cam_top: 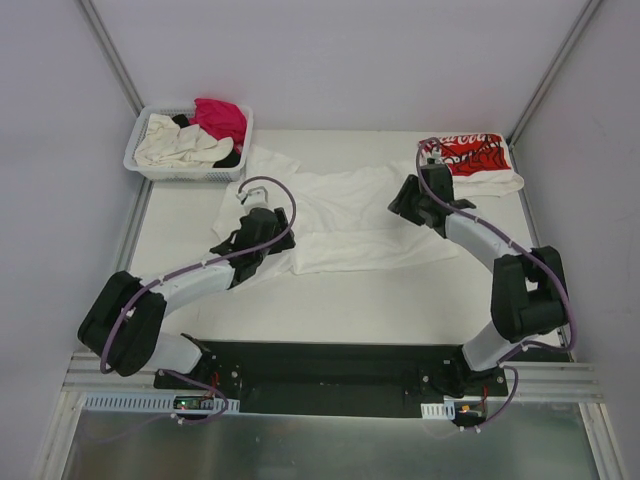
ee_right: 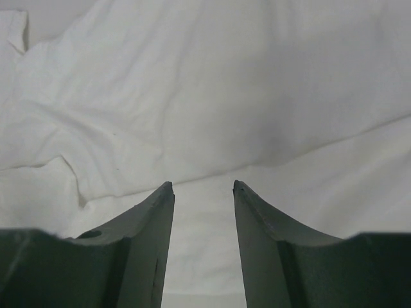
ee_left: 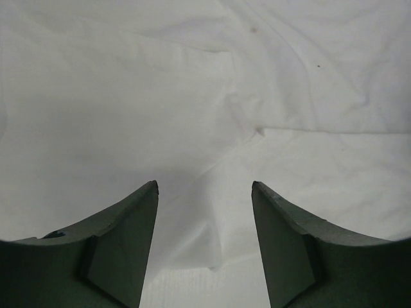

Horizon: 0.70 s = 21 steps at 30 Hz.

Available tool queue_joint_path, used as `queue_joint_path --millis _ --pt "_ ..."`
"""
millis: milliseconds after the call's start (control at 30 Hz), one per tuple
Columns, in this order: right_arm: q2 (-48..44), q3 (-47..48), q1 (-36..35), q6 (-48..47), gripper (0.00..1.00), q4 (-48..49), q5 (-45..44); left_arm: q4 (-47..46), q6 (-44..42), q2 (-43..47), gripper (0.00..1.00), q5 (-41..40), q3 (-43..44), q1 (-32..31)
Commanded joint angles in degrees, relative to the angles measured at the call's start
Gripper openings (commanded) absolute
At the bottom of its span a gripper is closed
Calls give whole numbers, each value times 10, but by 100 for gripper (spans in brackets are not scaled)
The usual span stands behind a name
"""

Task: Fold and stack the t-shirts
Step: Fold the flattened tshirt in 1/3 of the way

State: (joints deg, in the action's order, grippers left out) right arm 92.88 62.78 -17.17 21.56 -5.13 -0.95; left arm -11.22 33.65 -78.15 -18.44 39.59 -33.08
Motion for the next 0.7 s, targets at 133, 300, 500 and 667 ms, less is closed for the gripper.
queue_joint_path --millis 133,300,500,667 --pt "-48 -78 59 14 45 70 25 -129 74 65 58 46 -102 -15" --pt "-57 -76 61 24 46 78 35 -120 142 217 59 -58 -209 -19" --pt "-52 -72 63 34 46 81 52 35 221 361 63 -186 -226 -19" --pt "-68 -76 66 34 46 81 46 185 303 419 64 -241 -214 -20"
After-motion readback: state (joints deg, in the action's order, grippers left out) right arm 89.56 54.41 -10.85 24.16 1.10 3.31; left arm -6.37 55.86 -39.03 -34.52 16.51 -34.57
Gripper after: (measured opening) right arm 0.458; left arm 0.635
